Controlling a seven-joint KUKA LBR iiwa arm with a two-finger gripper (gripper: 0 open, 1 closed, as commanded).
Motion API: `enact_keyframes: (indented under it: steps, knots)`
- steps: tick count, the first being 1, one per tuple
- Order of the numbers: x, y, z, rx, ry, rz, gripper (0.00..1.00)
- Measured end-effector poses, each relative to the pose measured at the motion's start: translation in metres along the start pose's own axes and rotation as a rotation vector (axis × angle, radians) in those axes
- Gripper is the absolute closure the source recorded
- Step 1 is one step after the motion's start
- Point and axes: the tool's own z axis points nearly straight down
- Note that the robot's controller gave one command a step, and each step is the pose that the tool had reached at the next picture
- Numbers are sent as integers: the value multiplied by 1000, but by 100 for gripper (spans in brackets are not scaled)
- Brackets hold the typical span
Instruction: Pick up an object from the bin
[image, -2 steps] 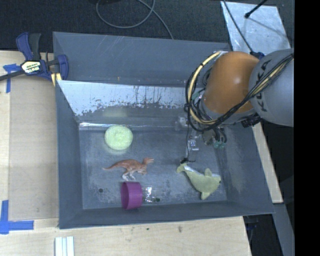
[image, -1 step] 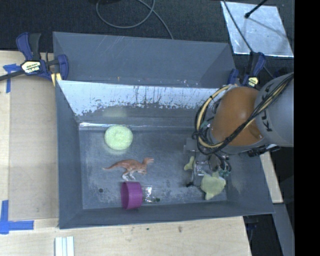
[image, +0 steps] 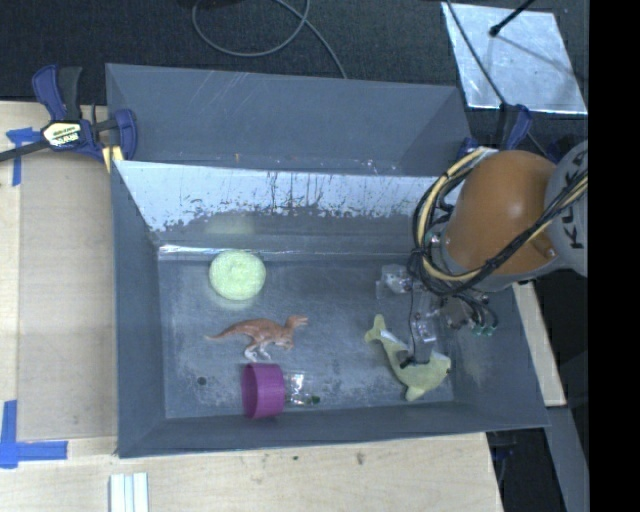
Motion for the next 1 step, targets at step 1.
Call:
enact_keyframes:
  steps: [1]
  knots:
    - [3,-35,10,2,-7,146,0]
